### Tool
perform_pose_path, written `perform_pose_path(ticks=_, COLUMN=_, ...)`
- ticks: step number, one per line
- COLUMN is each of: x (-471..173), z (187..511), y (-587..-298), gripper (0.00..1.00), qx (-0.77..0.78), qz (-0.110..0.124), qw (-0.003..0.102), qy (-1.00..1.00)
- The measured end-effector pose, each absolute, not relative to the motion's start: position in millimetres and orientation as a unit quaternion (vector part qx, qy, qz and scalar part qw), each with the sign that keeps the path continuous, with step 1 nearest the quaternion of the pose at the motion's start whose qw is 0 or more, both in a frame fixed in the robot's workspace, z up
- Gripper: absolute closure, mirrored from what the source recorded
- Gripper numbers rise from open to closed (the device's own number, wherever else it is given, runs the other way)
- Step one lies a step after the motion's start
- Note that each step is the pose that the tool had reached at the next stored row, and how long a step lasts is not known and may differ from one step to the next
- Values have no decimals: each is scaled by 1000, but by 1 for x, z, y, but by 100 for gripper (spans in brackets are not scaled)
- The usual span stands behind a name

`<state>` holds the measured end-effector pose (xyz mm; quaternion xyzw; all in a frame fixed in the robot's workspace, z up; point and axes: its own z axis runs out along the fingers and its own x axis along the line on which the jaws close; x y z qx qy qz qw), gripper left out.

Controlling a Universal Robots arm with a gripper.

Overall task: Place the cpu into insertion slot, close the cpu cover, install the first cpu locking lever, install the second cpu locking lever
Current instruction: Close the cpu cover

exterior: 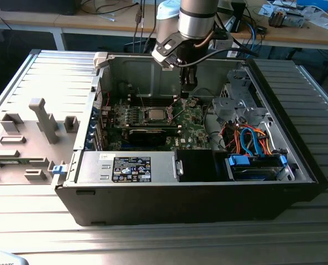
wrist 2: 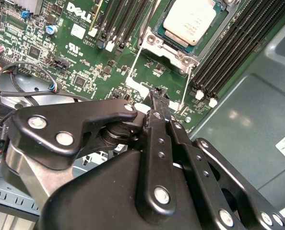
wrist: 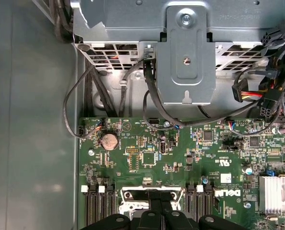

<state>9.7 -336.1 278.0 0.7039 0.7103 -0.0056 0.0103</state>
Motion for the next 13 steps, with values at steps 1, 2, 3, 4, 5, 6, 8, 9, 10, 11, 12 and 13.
perform_pose_path(ticks=1, x=10, z=278, y=-336, gripper=89, qx=704, qz=-6, qw=10, qy=710)
perform_pose_path(ticks=2, x=10, z=278, y=-336, gripper=89, qx=704, qz=-6, qw=10, qy=710)
perform_pose_path(ticks=3, x=10, z=278, y=-336, gripper=89, qx=704, qz=-6, qw=10, qy=710)
perform_pose_path(ticks=4, x=10, z=278, y=-336, gripper=89, qx=704, qz=-6, qw=10, qy=710)
perform_pose_path(ticks=5, x=10, z=277, y=-336, gripper=89, qx=704, qz=-6, qw=10, qy=710)
perform_pose_path(ticks=6, x=10, z=277, y=-336, gripper=89, qx=704, qz=-6, qw=10, qy=710)
perform_pose_path(ticks=8, x=11, z=277, y=-336, gripper=89, qx=704, qz=-6, qw=10, qy=710)
perform_pose_path(ticks=9, x=11, z=277, y=-336, gripper=89, qx=704, qz=-6, qw=10, qy=710)
perform_pose_path(ticks=10, x=11, z=277, y=-336, gripper=89, qx=704, qz=-6, qw=10, qy=710)
perform_pose_path(ticks=11, x=11, z=277, y=-336, gripper=89, qx=704, qz=-6, qw=10, qy=710)
perform_pose_path(ticks=12, x=12, z=276, y=-336, gripper=89, qx=704, qz=-6, qw=10, qy=710)
perform_pose_path(ticks=13, x=12, z=276, y=-336, gripper=89, qx=704, qz=-6, qw=10, qy=710)
